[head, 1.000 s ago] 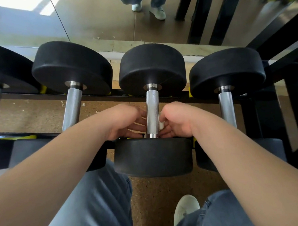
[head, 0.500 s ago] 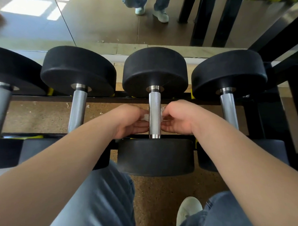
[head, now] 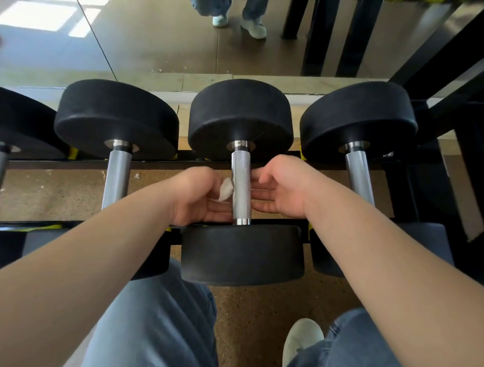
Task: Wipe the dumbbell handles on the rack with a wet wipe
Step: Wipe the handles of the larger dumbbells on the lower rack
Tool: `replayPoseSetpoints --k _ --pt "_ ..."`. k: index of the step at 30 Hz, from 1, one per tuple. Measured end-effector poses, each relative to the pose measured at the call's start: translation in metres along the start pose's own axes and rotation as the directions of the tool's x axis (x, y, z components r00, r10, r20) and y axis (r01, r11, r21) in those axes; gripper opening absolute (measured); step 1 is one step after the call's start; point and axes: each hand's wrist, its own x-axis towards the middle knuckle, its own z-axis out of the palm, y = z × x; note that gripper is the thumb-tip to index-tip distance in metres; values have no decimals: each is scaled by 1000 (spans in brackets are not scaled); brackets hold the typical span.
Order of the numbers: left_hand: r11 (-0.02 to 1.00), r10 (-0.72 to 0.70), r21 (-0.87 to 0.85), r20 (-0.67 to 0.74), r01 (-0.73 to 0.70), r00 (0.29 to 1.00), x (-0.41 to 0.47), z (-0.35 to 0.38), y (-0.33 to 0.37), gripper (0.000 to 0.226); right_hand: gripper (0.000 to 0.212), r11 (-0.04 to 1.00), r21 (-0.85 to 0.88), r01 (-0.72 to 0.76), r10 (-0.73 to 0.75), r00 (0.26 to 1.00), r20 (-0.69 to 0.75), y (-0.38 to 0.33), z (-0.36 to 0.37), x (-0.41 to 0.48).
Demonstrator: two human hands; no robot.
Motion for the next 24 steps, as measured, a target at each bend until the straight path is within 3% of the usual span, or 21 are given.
replayPoseSetpoints --k 3,6,9,11,13,15,17,19,21,24 --pt "1000 21 8 -13 -21 1000 4 0 0 36 54 996 -53 69 -74 994 -84 -3 0 1" --pt "973 196 -113 -74 -204 978 15 1 6 30 51 991 -95 90 -97 992 -79 -2 2 4" --pt "952 287 -86 -91 -294 954 25 0 6 30 47 990 -98 98 -106 992 -75 1 4 6" --pt "975 191 117 -24 -187 981 24 -4 1 32 45 987 -89 133 -142 985 -102 0 2 6" --pt "872 7 490 34 -23 999 18 -8 -5 27 42 984 -93 149 -160 980 -122 -2 0 6" --pt "784 -88 620 41 44 995 13 -6 -7 22 39 985 -103 141 -152 982 -110 -1 -2 3" --pt "843 -51 538 56 13 997 14 -1 -5 24 36 985 -108 136 -146 985 -95 -2 -3 -1" --pt "944 54 324 53 -68 997 17 4 -3 30 33 986 -96 135 -144 985 -94 -3 -5 -3" --pt "978 167 130 -19 -163 986 19 6 1 30 29 988 -72 137 -144 984 -106 -4 -6 -4" --pt "946 270 214 -106 -243 957 15 2 2 24 29 986 -71 154 -162 978 -129 -6 -6 -4"
